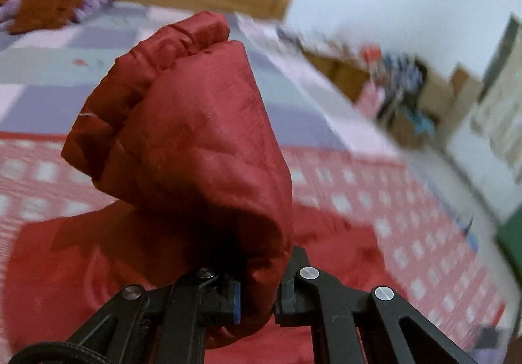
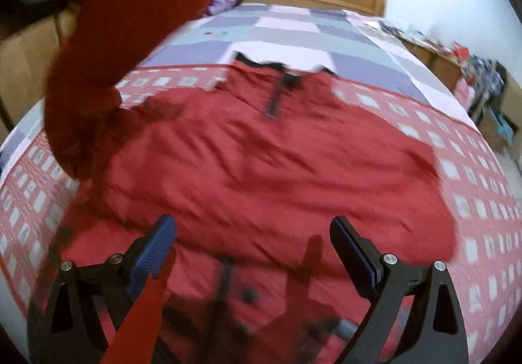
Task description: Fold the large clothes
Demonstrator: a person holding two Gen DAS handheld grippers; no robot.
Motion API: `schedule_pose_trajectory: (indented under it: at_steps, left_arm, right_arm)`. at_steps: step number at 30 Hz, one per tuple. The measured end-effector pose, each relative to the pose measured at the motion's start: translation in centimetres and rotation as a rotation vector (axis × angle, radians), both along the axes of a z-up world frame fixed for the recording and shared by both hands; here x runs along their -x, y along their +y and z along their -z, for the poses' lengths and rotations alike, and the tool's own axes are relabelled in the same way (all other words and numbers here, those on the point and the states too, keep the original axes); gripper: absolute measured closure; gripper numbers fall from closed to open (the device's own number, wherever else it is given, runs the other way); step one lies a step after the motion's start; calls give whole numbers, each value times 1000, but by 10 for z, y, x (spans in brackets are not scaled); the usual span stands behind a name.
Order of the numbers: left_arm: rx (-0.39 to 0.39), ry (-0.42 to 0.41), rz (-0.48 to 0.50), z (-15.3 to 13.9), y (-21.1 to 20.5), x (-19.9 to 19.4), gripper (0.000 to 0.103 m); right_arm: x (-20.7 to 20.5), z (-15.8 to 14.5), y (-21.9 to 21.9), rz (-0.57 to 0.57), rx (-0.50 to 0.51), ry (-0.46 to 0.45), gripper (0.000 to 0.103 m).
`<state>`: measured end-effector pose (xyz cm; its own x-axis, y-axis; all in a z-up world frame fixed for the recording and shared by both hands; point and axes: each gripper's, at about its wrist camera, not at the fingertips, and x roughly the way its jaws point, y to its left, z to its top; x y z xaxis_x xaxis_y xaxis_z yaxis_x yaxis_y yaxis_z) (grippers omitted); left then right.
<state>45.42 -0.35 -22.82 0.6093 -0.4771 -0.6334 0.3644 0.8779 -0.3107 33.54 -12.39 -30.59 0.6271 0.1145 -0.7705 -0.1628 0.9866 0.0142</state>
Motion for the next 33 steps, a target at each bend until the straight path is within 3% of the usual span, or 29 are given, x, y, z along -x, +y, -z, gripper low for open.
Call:
schedule_pose_trajectory:
  at_steps: [2,5,7,11,15,23,28,33]
  left_arm:
    - [-75,50,40,29,-42,0,95]
    - [-182,110,91,67,-89,5,86]
    - [-214,105,115,76,-107,21,63]
    - [-192,54,148,68,-131,42,39]
    - [-123,42,144,53,-139,46,37]
    - [-62,22,83,22,-89,94,34]
    - [-168,5,-114,18,-17,106,33]
    - [-254,-3,-304,27,39,61,33]
  right_arm:
    - [18,0,-33,29,20,18,6]
    - [41,-2,-80,69,55,40,6]
    - [52,-1,-109,87,68,54,6]
    - [68,-2,-153,129,79,57,6]
    - [75,-4,-183,191,62,51,6]
    - [63,-35,-196,230,46,-60,6]
    - [39,-56,-171,179,10,-123,6]
    - [-4,-72,-122,84,-34,-186,6]
